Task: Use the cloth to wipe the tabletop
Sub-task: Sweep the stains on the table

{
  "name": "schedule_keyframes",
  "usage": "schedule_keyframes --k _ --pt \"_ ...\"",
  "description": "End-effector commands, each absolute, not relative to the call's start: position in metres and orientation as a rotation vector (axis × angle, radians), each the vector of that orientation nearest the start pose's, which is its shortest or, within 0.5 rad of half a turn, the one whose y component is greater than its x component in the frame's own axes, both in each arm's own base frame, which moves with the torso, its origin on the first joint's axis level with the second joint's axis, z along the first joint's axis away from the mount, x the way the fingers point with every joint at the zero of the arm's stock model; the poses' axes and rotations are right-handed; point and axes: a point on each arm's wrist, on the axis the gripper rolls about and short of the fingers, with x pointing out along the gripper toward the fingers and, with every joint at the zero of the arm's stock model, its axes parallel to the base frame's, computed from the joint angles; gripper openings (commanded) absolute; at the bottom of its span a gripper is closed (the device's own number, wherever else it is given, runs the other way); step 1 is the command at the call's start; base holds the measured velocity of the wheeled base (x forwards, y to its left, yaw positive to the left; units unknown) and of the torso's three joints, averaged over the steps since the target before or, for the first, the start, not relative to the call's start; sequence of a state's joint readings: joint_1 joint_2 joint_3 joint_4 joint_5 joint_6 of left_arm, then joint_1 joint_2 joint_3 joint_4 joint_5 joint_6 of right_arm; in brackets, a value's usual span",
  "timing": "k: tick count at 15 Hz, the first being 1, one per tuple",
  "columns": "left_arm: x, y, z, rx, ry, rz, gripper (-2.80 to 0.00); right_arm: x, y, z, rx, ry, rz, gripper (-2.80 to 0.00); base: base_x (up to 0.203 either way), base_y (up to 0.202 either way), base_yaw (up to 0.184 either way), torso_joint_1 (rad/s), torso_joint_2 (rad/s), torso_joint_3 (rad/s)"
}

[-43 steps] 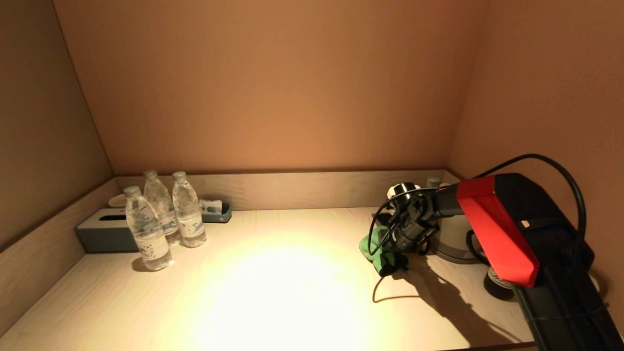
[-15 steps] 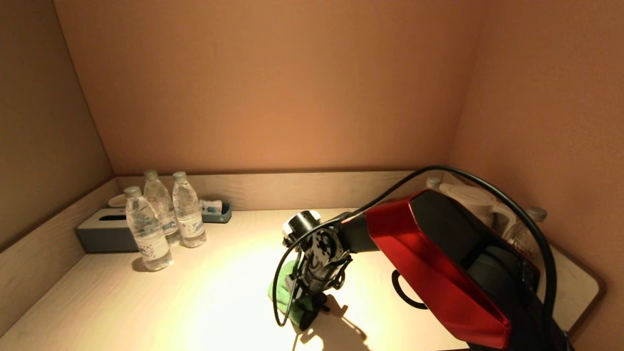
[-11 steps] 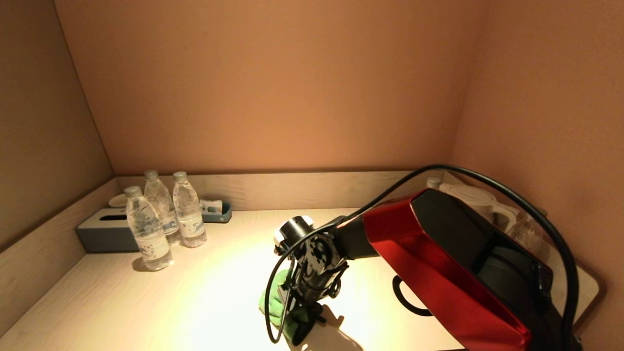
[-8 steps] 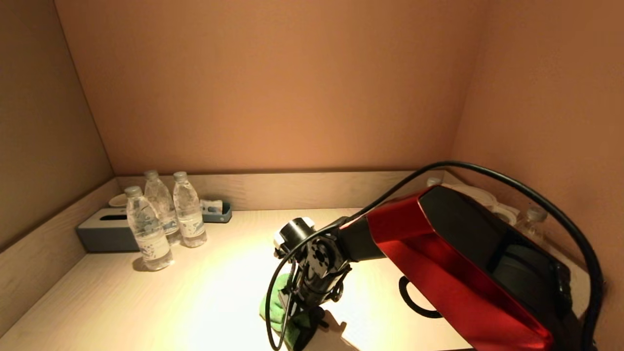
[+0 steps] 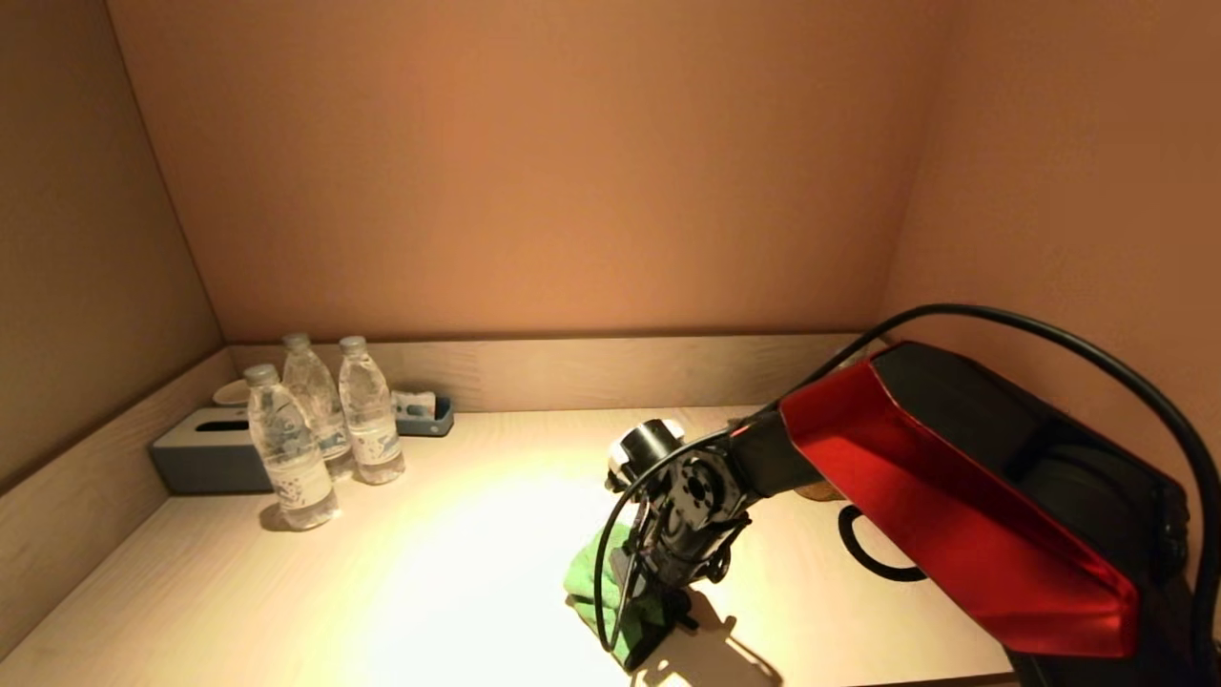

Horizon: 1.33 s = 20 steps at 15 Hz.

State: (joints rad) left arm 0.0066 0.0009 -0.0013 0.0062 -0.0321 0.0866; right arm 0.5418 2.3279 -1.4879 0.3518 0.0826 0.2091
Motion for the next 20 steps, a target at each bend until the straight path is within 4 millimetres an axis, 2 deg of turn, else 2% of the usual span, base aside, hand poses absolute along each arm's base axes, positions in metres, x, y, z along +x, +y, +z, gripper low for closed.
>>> schedule_keyframes --k 1,2,5,6,7,9,11,15,16,17,20 --pt "-0.023 -0.001 0.075 0.087 0.005 -0.025 -2.8 0.377 0.177 0.06 -0.015 1.163 0.34 -2.8 0.0 0.0 0.0 0.0 0.0 0.0" --pt "-0.023 -0.001 0.075 0.087 0.005 -0.026 -2.8 0.383 0.16 0.069 0.011 1.142 0.309 -2.8 0.0 0.0 0.0 0.0 0.0 0.0" --pt "-0.023 -0.001 0.075 0.087 0.005 -0.025 -2.8 0.397 0.113 0.078 0.074 1.117 0.211 -2.8 0.0 0.0 0.0 0.0 0.0 0.0" --pt "-0.023 -0.001 0.075 0.087 0.005 -0.025 -2.8 0.4 0.103 0.08 0.088 1.113 0.188 -2.8 0.0 0.0 0.0 0.0 0.0 0.0" --pt "-0.023 -0.001 0.075 0.087 0.007 -0.025 -2.8 0.4 0.101 0.08 0.089 1.111 0.187 -2.8 0.0 0.0 0.0 0.0 0.0 0.0" --pt "-0.023 -0.001 0.075 0.087 0.005 -0.025 -2.8 0.402 0.078 0.09 0.119 1.087 0.143 -2.8 0.0 0.0 0.0 0.0 0.0 0.0" --pt "-0.023 -0.001 0.075 0.087 0.007 -0.025 -2.8 0.4 0.07 0.095 0.129 1.078 0.126 -2.8 0.0 0.0 0.0 0.0 0.0 0.0" --pt "-0.023 -0.001 0.075 0.087 0.005 -0.025 -2.8 0.399 0.068 0.083 0.13 1.113 0.118 -2.8 0.0 0.0 0.0 0.0 0.0 0.0" --pt "-0.023 -0.001 0.075 0.087 0.005 -0.025 -2.8 0.398 0.068 0.077 0.132 1.132 0.119 -2.8 0.0 0.0 0.0 0.0 0.0 0.0" --pt "-0.023 -0.001 0.075 0.087 0.005 -0.025 -2.8 0.395 0.071 0.062 0.13 1.18 0.126 -2.8 0.0 0.0 0.0 0.0 0.0 0.0" --pt "-0.023 -0.001 0.075 0.087 0.005 -0.025 -2.8 0.388 0.104 0.051 0.106 1.213 0.189 -2.8 0.0 0.0 0.0 0.0 0.0 0.0"
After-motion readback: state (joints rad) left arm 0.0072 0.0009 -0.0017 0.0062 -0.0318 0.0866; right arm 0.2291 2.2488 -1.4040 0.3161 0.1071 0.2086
